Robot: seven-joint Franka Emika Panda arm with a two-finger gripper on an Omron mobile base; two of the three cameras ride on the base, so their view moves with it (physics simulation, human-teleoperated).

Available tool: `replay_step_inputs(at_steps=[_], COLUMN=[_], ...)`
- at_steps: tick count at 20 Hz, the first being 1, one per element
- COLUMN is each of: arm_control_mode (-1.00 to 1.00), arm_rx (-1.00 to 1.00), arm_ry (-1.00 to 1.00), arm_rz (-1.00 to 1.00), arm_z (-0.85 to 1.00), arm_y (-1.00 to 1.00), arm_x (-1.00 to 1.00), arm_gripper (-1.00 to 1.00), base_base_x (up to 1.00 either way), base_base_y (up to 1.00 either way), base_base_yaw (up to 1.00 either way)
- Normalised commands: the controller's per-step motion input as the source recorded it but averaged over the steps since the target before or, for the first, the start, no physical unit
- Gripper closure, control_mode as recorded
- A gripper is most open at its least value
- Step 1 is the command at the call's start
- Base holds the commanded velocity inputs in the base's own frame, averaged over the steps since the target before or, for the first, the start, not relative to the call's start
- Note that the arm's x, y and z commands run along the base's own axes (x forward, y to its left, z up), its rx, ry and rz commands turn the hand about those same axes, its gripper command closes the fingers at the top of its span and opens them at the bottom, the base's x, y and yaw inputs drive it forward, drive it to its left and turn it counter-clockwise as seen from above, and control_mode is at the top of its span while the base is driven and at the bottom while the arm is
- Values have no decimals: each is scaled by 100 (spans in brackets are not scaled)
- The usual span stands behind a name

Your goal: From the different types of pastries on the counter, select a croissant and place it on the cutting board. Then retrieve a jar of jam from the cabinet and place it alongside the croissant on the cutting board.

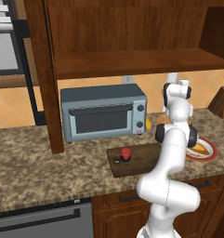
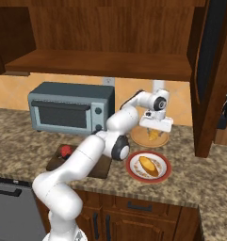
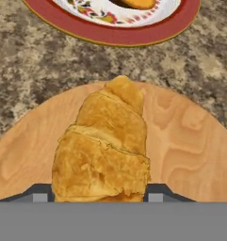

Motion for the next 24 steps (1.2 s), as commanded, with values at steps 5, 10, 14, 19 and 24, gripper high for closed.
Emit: replay_step_inputs(at_steps=[5,10,14,19,24], arm_control_mode=[-100,-100,-100,-100,-100], arm_rx=[1,-1,-9,-7,-5], arm_ry=[0,-29,-52,-22,-17], arm_rz=[0,0,-2,-3,0], arm_z=[10,0,0,-22,-19], arm_y=[34,54,71,50,0], arm_x=[-59,-99,-99,-34,3], arm_gripper=[100,100,100,100,100], base_base_x=[0,0,0,0,0], base_base_y=[0,0,0,0,0], base_base_yaw=[0,0,0,0,0])
